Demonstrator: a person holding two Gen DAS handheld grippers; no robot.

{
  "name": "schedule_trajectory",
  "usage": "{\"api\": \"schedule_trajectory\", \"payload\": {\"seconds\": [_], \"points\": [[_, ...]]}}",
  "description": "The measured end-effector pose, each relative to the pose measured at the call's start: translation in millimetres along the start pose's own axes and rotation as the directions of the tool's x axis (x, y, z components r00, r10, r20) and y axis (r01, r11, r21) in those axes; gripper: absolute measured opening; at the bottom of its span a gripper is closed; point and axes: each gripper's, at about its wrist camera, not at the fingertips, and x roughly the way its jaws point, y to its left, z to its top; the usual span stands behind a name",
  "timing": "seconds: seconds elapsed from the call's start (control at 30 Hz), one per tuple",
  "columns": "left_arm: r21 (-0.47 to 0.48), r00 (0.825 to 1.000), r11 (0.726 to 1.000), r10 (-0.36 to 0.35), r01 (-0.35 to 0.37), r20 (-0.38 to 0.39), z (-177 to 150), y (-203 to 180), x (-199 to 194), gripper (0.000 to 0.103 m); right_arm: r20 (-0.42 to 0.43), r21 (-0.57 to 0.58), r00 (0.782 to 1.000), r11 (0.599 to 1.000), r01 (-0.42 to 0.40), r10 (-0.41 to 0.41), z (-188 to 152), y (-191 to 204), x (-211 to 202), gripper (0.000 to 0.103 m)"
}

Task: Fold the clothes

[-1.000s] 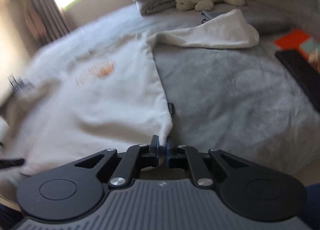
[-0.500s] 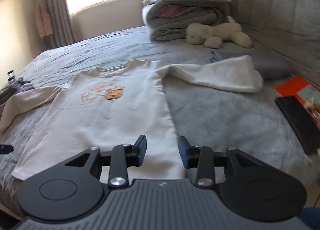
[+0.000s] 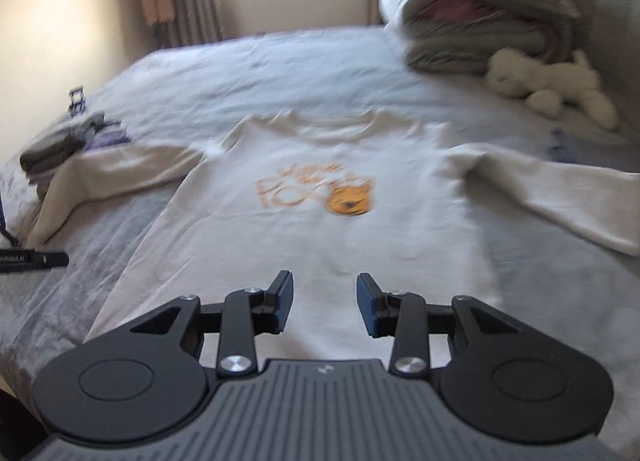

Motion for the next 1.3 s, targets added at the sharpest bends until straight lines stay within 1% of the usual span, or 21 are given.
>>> {"api": "schedule_trajectory", "payload": {"seconds": [0.1, 0.33, 0.57, 0.83, 0.93, 1.07, 1.2, 1.3], "points": [[0.0, 1.0, 1.0, 0.011, -0.011, -0.002, 5, 1, 6, 0.043, -0.049, -0.033, 0.999, 0.999, -0.006, 0.005, 2, 18, 26, 0.039], [0.025, 1.0, 1.0, 0.006, -0.006, -0.009, 12, -5, 16, 0.046, -0.096, -0.072, 0.995, 0.997, -0.013, 0.006, 8, 47, 68, 0.039], [0.03, 1.0, 1.0, -0.001, 0.001, -0.016, 19, -9, 24, 0.048, -0.078, -0.075, 0.997, 0.997, 0.013, -0.019, 24, 61, 97, 0.04], [0.002, 1.0, 1.0, -0.006, 0.006, -0.027, 25, -7, 30, 0.049, -0.067, -0.081, 0.997, 0.996, 0.044, -0.049, 48, 73, 127, 0.04], [-0.001, 1.0, 1.0, -0.001, 0.001, -0.03, 26, -5, 33, 0.049, -0.064, -0.093, 0.996, 0.994, 0.062, -0.069, 56, 77, 138, 0.042], [-0.021, 0.999, 1.0, 0.001, -0.002, -0.044, 27, 0, 36, 0.05, -0.051, -0.093, 0.995, 0.992, 0.082, -0.087, 62, 83, 143, 0.042], [-0.03, 0.999, 1.0, 0.007, -0.008, -0.042, 29, 4, 37, 0.051, -0.045, -0.132, 0.994, 0.986, 0.097, -0.104, 67, 91, 153, 0.042], [-0.036, 0.999, 0.999, 0.003, -0.005, -0.046, 29, 5, 39, 0.051, -0.041, -0.127, 0.994, 0.987, 0.096, -0.102, 75, 93, 161, 0.042]]}}
